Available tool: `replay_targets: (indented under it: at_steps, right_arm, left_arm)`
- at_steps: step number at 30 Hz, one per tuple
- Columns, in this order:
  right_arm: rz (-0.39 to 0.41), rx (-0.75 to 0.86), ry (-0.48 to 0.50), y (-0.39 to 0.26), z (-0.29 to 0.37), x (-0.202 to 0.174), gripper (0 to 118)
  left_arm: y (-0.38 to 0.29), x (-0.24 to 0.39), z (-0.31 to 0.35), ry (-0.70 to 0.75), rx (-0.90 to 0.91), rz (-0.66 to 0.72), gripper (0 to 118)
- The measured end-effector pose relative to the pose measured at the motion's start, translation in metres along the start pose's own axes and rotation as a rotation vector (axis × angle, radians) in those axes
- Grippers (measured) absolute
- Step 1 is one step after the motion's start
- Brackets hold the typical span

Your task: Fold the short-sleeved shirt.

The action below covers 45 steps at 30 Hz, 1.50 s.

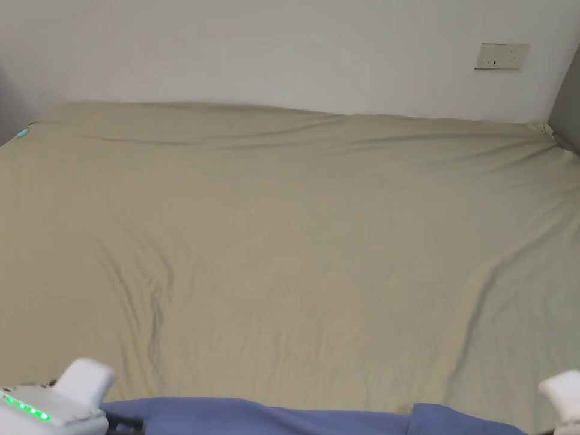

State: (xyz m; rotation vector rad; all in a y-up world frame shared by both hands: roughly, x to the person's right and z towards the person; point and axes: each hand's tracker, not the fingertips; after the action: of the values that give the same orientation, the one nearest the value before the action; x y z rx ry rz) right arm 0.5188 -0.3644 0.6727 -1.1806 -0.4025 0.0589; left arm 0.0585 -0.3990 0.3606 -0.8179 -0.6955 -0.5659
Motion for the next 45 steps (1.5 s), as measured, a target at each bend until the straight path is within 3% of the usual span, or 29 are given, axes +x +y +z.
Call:
replay_targets:
  at_steps: [6, 7, 8, 10, 11, 12, 14, 15, 19, 24, 29, 34, 37, 38, 39, 40, 41, 42, 45]
  right_arm:
    - [-0.093, 0.534, -0.112, 0.051, 0.117, -0.022, 107]
    - [-0.122, 0.614, -0.118, 0.056, 0.133, -0.029, 107]
    - [-0.138, 0.666, -0.116, 0.06, 0.146, -0.038, 107]
    - [-0.144, 0.774, -0.163, 0.064, 0.169, -0.061, 104]
    - [-0.158, 0.828, -0.199, 0.065, 0.176, -0.071, 99]
    - [-0.169, 0.876, -0.234, 0.064, 0.183, -0.084, 87]
    - [-0.161, 0.926, -0.229, 0.066, 0.189, -0.103, 25]
    - [-0.153, 0.937, -0.218, 0.068, 0.188, -0.113, 6]
    - [-0.16, 0.972, -0.173, 0.071, 0.184, -0.142, 2]
    - [-0.074, 1.022, -0.305, 0.076, 0.183, -0.164, 2]
    - [-0.089, 1.006, -0.305, 0.075, 0.177, -0.157, 2]
    - [-0.119, 0.961, -0.305, 0.066, 0.158, -0.144, 2]
    - [-0.137, 0.9, -0.282, 0.057, 0.143, -0.134, 2]
    - [-0.142, 0.878, -0.277, 0.054, 0.138, -0.131, 2]
    - [-0.145, 0.852, -0.269, 0.05, 0.134, -0.127, 2]
    - [-0.149, 0.829, -0.262, 0.046, 0.129, -0.123, 2]
    - [-0.153, 0.814, -0.26, 0.043, 0.125, -0.119, 2]
    - [-0.158, 0.798, -0.262, 0.039, 0.121, -0.115, 2]
    - [-0.167, 0.759, -0.264, 0.025, 0.113, -0.107, 2]
  left_arm:
    - [0.064, 0.006, 0.096, -0.009, 0.475, 0.211, 107]
    - [0.071, 0.01, 0.11, -0.021, 0.532, 0.241, 97]
    - [0.077, 0.014, 0.123, -0.012, 0.596, 0.262, 79]
    - [0.083, 0.037, 0.144, 0.105, 0.731, 0.308, 30]
    - [0.085, 0.047, 0.151, 0.135, 0.769, 0.294, 22]
    - [0.086, 0.057, 0.158, 0.145, 0.81, 0.277, 22]
    - [0.087, 0.073, 0.165, 0.156, 0.842, 0.249, 12]
    - [0.087, 0.082, 0.169, 0.165, 0.861, 0.238, 0]
    - [0.083, 0.108, 0.179, 0.267, 0.956, 0.235, 0]
    - [0.093, 0.112, 0.179, 0.202, 0.911, 0.178, 0]
    - [0.092, 0.102, 0.172, 0.229, 0.893, 0.163, 0]
    - [0.079, 0.087, 0.137, 0.103, 0.749, 0.17, 0]
    - [0.052, 0.069, 0.088, 0.016, 0.553, 0.168, 2]
    - [0.04, 0.061, 0.072, -0.04, 0.495, 0.212, 17]
    - [0.026, 0.049, 0.053, -0.108, 0.419, 0.272, 40]
    - [0.012, 0.035, 0.033, -0.182, 0.327, 0.321, 73]
    - [-0.001, 0.023, 0.016, -0.213, 0.26, 0.367, 94]
    - [-0.017, 0.008, 0.001, -0.21, 0.198, 0.404, 105]
    - [-0.06, -0.041, -0.023, -0.284, 0.116, 0.573, 108]
